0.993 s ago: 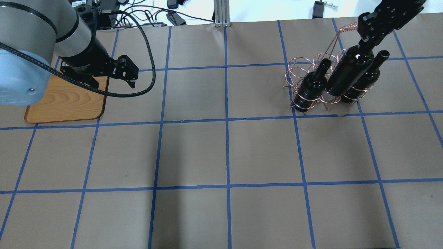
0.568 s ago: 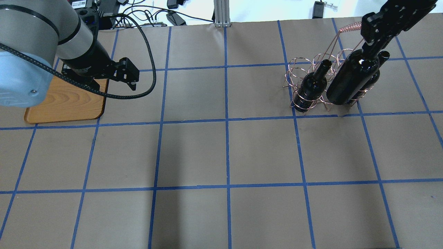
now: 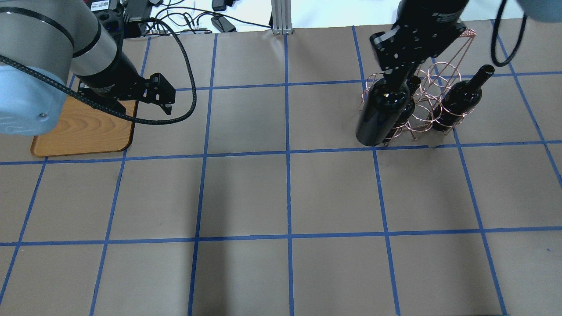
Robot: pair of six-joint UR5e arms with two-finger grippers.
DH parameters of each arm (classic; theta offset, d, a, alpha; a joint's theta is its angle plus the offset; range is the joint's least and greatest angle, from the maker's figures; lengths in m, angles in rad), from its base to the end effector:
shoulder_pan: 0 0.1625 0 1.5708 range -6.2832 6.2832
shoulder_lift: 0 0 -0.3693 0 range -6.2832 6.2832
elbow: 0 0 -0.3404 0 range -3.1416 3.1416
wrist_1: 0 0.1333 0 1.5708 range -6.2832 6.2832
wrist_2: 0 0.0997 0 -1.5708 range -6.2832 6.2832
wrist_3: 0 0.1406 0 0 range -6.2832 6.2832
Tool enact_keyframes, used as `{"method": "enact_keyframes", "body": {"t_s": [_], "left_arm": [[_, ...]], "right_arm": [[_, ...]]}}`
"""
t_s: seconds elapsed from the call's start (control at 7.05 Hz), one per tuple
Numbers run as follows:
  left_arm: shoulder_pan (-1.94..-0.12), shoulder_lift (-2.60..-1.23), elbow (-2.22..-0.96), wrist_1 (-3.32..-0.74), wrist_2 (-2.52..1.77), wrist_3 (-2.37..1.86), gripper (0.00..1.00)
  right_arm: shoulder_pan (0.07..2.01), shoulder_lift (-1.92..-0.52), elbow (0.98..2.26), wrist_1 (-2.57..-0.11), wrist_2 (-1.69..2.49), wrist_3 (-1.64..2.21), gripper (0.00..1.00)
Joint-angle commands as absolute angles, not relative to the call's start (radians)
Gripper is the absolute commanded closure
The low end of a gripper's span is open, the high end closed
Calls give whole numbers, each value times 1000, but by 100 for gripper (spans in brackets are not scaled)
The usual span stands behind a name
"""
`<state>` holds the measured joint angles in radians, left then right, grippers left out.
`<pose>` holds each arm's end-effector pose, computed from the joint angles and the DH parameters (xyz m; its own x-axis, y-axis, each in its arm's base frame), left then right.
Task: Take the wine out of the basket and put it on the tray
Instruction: 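Lift the dark bottle out of the rack with the right gripper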
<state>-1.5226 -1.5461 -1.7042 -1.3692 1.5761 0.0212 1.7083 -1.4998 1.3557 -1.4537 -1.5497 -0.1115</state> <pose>-0.1111 -0.4475 0.3640 -0.9996 -0.0276 -0.0072 -0.0268 0.9953 -0.0926 0.1989 -0.4434 0.4419 -0.9689 -0.2469 -0.0179 -0.2464 0.9687 -0.0292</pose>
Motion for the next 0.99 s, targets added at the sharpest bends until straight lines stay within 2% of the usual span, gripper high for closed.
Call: {"method": "enact_keyframes", "body": {"t_s": [0.0, 0.28, 0.85], "left_arm": [[-1522, -1546, -1706, -1374, 1578, 23, 0], [-1491, -1543, -1704, -1371, 1575, 26, 0], [-1489, -1546, -1721, -1364, 1574, 25, 0]], "right_arm": [[1880, -1429, 1362, -1570, -1542, 44, 100], [1988, -1364, 1370, -1664, -1542, 153, 100], [2117, -1338, 1491, -1769, -1540, 338, 100]]}}
